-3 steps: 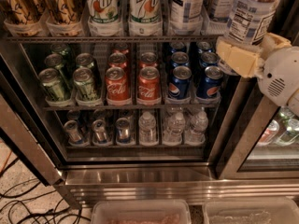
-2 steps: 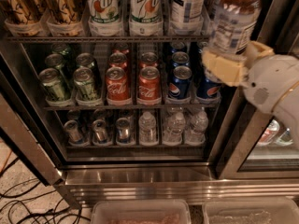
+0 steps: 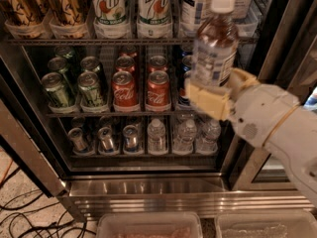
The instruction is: Pick blue plastic bottle from top shelf of fridge
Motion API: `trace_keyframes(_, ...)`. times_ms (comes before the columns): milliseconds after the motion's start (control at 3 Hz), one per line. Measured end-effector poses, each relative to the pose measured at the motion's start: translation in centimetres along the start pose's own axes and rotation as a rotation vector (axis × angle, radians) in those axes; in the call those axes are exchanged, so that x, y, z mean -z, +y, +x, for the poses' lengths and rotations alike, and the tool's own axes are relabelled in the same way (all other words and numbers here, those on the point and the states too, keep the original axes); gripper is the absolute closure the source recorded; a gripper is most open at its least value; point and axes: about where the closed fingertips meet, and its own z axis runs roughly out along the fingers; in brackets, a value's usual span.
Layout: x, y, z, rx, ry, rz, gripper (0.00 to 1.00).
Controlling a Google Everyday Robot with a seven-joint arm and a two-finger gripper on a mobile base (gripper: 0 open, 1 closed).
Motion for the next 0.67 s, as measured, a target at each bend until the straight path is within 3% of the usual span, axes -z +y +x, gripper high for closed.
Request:
trace_keyframes(333,-0.1,3.3,-0.1,0.0,0.027,-0.144,1.0)
trace_keyframes(667,0.3,5.2,0.0,-0.006,0.027,-0.22,1.0)
